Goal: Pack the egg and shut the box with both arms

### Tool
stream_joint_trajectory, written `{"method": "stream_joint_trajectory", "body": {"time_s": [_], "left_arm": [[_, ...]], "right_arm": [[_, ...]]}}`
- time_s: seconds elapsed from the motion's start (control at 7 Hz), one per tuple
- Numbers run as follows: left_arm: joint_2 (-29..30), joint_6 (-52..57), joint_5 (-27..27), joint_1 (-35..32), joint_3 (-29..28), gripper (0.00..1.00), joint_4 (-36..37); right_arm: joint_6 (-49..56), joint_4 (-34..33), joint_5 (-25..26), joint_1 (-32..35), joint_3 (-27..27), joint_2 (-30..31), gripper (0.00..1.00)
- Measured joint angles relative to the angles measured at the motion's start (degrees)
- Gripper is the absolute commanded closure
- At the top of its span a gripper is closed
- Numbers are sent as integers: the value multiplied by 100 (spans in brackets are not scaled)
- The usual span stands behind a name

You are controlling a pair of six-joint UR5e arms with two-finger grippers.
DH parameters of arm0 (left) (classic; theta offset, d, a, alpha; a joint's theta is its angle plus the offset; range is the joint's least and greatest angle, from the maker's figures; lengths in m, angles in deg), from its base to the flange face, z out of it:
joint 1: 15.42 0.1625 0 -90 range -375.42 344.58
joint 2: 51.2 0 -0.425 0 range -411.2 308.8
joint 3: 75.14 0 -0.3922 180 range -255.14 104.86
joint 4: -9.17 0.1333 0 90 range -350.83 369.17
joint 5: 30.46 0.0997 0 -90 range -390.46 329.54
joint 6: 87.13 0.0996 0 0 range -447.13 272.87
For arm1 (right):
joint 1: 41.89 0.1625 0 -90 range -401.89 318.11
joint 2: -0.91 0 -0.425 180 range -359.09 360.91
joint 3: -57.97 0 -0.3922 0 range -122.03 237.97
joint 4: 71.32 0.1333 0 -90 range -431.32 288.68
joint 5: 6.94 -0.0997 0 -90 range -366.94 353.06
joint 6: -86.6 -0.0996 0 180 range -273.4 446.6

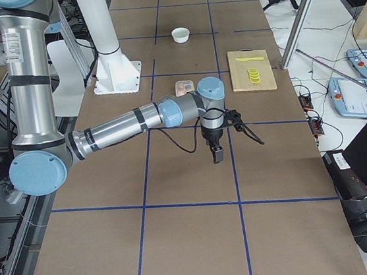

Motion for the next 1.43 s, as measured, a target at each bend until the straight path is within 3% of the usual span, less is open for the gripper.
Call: {"method": "stream_joint_trajectory", "body": {"time_s": [0.57, 1.43], "left_arm": [[-1, 3, 15, -2, 69, 0, 7], [-9, 2, 34, -17, 52, 0, 7]], "right_arm": [[995, -329, -423, 962, -254, 651, 0], [1004, -329, -497, 1033, -332, 913, 0]]}}
